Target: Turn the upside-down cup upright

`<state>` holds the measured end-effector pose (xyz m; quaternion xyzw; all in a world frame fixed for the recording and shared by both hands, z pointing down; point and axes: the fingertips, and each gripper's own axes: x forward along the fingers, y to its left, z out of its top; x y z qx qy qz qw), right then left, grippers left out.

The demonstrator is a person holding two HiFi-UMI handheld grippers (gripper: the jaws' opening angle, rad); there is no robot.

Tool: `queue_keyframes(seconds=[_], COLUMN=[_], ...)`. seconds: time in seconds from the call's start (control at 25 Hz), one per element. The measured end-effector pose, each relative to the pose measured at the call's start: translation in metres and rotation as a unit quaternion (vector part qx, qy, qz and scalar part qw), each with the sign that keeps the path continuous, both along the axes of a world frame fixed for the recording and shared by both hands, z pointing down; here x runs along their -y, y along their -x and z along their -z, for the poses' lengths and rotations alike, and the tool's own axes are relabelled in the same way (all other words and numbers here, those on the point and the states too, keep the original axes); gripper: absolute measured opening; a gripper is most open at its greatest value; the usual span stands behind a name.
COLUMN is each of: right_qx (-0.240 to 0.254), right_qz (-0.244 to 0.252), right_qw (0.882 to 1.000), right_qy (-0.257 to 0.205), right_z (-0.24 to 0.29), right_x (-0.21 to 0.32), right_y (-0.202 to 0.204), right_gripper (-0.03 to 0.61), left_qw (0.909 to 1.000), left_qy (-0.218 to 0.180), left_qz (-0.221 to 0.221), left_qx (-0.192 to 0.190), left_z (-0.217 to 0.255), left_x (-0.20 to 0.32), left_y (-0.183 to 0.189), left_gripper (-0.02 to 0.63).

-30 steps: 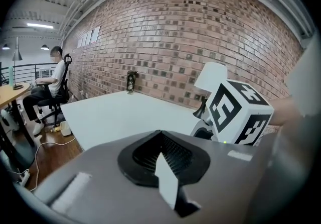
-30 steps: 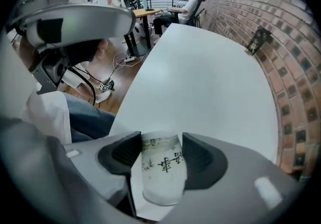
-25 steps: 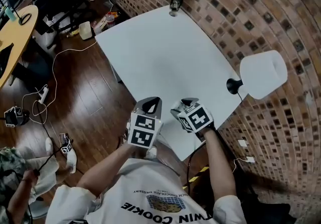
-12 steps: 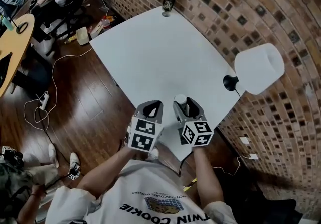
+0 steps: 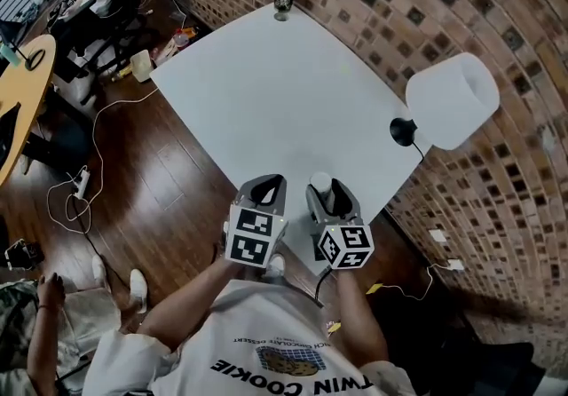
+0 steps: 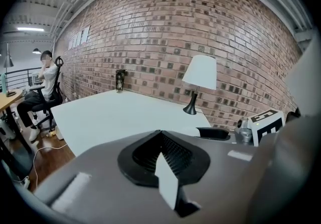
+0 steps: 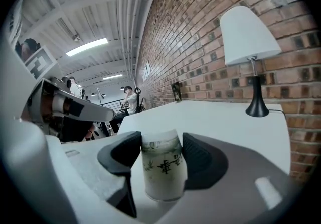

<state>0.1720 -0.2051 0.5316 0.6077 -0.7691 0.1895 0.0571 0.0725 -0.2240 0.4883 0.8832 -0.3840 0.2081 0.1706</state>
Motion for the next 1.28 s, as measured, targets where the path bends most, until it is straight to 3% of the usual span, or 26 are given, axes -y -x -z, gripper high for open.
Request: queue_keyframes(seconds=[0.28,0.48,0.64,0.76,1.28], right_qx=[-0.013,-0.004,-0.020,-0.041,-0.043], right_qz=[0.011,0.025,0.039,0.059,0.053], right_qw=[1.000,1.000,0.999,0.997,0.997], right_qy=[0.010,0.019,0.019,0.024,0.033], right_z=[-0.009,0.004,0.023,0.037,0.069], right_x=[-0.019,-0.021,-0.031,-0.037,-0.102], right_y=[-0.004,-0.008,-0.008,-0.002,0.049], right_gripper=[0.255,0.255,0.253,0.179,0.115], left_qw=[1.0000,0.9996,0.9995,0.9991,0.9987], left_qy=[-0.002,-0.011,-0.019,-0.030,-0.045], left_qz=[0.004,0.012,0.021,0.029,0.025], left_qx=[0.004,-0.024,-0.018,-0.010,-0.007], left_z=[-0.002,0.001,0.003,0.009,0.022], left_x=[-0.010,-0.019,-0.033,-0.042,-0.112], left_y=[-0.013,-0.027,-0.030,-0.028,0.008], left_gripper=[0.003,0.003,0.003,0.003,0.003])
